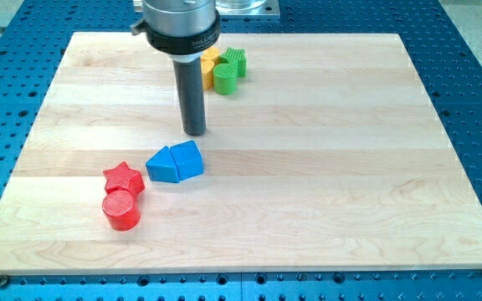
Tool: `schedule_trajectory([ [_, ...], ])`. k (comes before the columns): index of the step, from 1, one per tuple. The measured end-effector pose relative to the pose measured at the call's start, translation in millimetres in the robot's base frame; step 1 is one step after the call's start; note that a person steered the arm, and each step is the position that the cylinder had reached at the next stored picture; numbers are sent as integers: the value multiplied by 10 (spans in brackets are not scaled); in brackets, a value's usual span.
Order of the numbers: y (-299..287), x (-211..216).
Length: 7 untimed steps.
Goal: Slightly slide the red blocks left to the triangle
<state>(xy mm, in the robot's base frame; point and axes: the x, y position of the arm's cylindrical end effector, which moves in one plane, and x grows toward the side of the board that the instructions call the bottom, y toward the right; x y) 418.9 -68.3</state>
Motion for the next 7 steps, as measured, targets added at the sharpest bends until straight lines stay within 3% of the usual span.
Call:
schedule_trajectory([
  [1, 65, -42],
  [3, 710, 939],
  [4, 751, 1524],
  [5, 612, 2000],
  [7, -365, 1845],
])
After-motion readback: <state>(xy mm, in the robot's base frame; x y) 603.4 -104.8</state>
